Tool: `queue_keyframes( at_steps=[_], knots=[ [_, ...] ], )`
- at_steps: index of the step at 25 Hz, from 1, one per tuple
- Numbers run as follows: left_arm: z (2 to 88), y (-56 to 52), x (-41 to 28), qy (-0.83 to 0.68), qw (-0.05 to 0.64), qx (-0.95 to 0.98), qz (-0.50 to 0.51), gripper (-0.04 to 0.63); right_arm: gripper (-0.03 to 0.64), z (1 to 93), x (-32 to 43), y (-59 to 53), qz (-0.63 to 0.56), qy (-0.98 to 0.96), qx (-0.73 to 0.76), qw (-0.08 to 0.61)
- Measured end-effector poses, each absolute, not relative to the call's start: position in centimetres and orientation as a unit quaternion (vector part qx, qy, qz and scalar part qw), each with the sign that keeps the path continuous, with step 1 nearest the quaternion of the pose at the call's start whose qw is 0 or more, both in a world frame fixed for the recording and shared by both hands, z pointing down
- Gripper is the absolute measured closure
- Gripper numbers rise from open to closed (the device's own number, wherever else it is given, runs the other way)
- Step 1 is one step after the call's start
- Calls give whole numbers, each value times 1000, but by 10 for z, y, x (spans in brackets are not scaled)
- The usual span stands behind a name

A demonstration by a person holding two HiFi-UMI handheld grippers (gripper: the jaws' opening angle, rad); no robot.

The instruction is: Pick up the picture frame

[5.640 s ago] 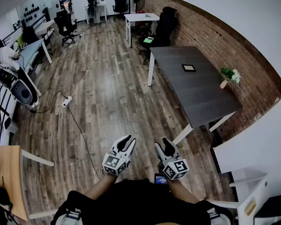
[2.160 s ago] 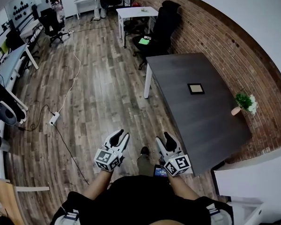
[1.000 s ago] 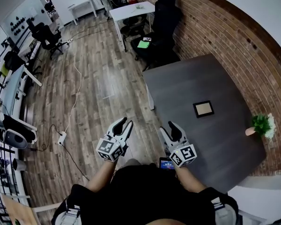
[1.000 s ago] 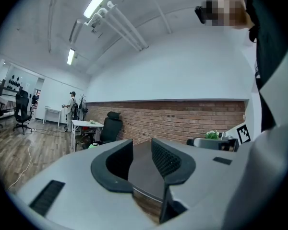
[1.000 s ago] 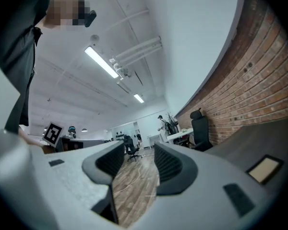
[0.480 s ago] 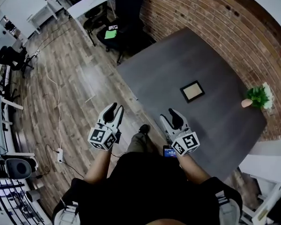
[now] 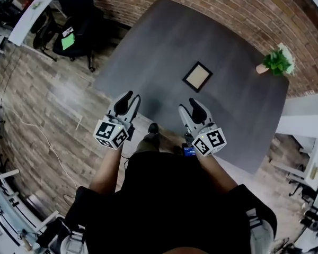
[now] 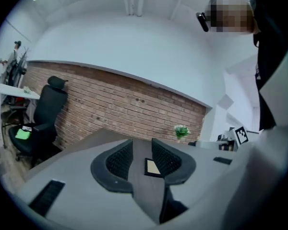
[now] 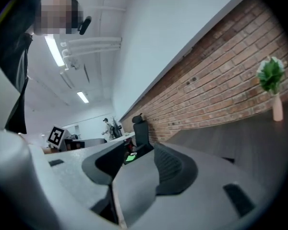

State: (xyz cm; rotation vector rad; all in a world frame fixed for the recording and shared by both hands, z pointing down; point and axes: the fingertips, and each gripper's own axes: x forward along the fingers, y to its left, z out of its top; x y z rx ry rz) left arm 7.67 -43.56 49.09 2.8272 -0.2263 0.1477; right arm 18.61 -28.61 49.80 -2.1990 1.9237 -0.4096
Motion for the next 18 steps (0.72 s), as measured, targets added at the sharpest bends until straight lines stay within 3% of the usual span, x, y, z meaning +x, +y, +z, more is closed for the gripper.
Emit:
queue_keyframes(
  at_steps=[8, 18],
  knots=[
    [532, -441, 168, 78, 174, 975, 117, 483, 419, 528, 245, -282, -163, 524, -831, 94],
    [601, -402, 267, 197, 150, 932, 266, 469, 420, 574, 320, -260, -224, 423, -870, 117]
  ],
)
